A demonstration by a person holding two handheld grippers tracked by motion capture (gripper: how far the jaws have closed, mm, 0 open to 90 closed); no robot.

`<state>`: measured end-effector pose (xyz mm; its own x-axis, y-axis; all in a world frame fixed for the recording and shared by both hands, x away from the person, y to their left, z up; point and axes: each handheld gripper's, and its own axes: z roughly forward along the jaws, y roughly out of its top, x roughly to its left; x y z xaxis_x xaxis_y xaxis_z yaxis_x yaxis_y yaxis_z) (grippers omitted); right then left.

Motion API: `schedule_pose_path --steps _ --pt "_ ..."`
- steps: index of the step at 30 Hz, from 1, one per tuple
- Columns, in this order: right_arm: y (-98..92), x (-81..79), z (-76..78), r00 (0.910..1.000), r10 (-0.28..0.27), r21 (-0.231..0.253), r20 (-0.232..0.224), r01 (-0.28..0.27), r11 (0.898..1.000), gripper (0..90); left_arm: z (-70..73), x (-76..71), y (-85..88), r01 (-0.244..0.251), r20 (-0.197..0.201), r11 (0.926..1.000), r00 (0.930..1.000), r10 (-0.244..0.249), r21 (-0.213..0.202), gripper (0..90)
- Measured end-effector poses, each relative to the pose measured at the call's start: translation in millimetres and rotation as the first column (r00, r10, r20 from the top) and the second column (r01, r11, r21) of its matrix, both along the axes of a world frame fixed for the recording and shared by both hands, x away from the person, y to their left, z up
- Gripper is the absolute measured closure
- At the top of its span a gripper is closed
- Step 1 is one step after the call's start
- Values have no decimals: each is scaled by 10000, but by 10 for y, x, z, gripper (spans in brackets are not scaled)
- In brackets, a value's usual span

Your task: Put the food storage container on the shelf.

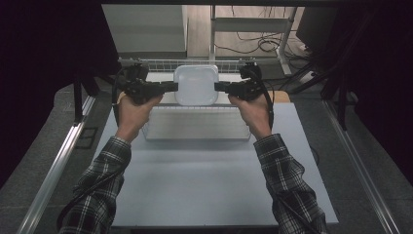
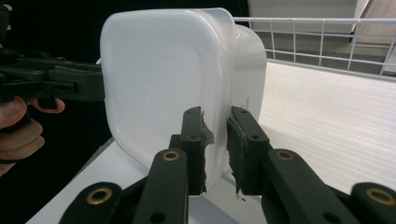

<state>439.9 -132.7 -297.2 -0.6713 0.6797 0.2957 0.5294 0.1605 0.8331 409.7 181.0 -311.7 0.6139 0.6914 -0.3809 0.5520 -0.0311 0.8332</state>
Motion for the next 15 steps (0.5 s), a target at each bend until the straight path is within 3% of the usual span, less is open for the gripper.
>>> schedule_pose_path --steps 9,15 --pt "66 51 28 9998 -130 -263 175 135 9996 697 1 74 -18 -116 -50 9998 9999 116 133 689" --pt "104 106 23 9993 -245 -445 294 258 9987 662 -40 145 -51 -250 -212 9987 9994 260 449 680"
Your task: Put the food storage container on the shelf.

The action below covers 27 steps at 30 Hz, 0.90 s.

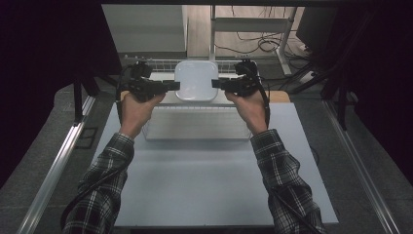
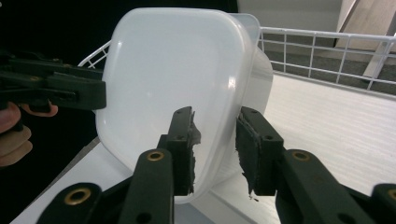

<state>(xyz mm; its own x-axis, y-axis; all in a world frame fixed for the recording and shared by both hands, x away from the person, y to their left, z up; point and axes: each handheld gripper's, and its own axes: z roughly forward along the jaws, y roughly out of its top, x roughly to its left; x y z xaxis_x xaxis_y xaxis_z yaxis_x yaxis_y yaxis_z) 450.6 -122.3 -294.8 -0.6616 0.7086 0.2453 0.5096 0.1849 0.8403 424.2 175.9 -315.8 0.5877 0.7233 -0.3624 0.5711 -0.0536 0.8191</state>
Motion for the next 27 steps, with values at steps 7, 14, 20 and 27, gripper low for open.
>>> schedule_pose_path --steps 7,14,20,27 --pt "23 64 3 10000 -17 -107 47 17 9999 621 0 62 -8 -26 -150 10000 9999 26 -22 652" --pt "82 100 -8 9995 -245 -330 179 251 9991 561 7 128 -36 -294 -190 9992 9994 300 287 560" --pt "136 131 -7 9933 -806 -926 831 882 9918 562 36 196 -70 -689 0 9963 9976 690 515 508" --pt "165 178 -21 9895 -1088 -888 947 1172 9891 570 47 310 -97 -1168 179 9902 9931 1158 760 479"
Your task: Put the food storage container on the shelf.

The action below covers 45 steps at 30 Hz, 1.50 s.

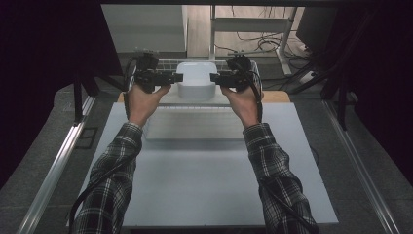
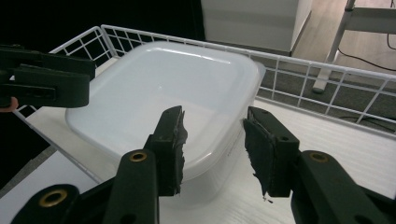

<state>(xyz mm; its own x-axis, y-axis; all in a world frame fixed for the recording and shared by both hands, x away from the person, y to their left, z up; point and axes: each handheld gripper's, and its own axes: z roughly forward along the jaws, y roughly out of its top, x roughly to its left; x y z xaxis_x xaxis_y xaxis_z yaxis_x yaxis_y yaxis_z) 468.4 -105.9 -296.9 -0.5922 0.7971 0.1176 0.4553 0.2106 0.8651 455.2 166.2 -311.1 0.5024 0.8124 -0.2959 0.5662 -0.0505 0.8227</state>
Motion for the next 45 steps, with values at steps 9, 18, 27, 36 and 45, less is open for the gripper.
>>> schedule_pose_path --steps 9,18,27,36,45 --pt "-1 6 38 9995 321 149 -22 -320 9994 447 71 -62 -47 295 510 9982 9982 -322 527 335" --pt "122 -104 52 9956 933 -646 84 -925 9936 171 101 -196 -34 957 555 9935 9935 -991 609 183" --pt "146 -221 38 9937 1091 -1078 257 -1058 9885 35 15 -331 -87 1533 411 9751 9860 -1618 1605 65" --pt "58 -326 -86 9891 1407 -1596 428 -1323 9783 8 -85 -472 -43 1767 721 9742 9795 -1881 1403 31" --pt "-25 -452 -209 9857 1605 -1628 513 -1503 9751 0 -202 -608 -53 2161 1104 9665 9665 -2319 1386 12"
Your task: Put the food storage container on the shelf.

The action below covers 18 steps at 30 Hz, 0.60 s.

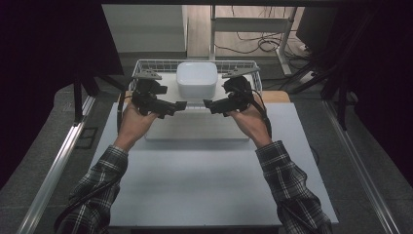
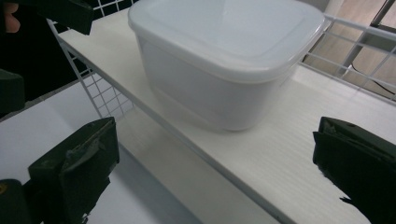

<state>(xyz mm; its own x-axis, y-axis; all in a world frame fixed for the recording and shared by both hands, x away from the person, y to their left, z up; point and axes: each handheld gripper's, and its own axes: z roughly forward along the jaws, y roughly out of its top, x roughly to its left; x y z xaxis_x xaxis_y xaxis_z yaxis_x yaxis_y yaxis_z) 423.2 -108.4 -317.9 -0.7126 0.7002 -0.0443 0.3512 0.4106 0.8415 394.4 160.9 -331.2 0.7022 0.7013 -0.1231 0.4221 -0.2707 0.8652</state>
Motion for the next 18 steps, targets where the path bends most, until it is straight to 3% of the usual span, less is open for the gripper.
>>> schedule_pose_path --steps 18 --pt "-126 -334 -174 9980 565 42 284 -567 9984 2 -282 -350 -54 435 240 9989 9987 -439 171 0"
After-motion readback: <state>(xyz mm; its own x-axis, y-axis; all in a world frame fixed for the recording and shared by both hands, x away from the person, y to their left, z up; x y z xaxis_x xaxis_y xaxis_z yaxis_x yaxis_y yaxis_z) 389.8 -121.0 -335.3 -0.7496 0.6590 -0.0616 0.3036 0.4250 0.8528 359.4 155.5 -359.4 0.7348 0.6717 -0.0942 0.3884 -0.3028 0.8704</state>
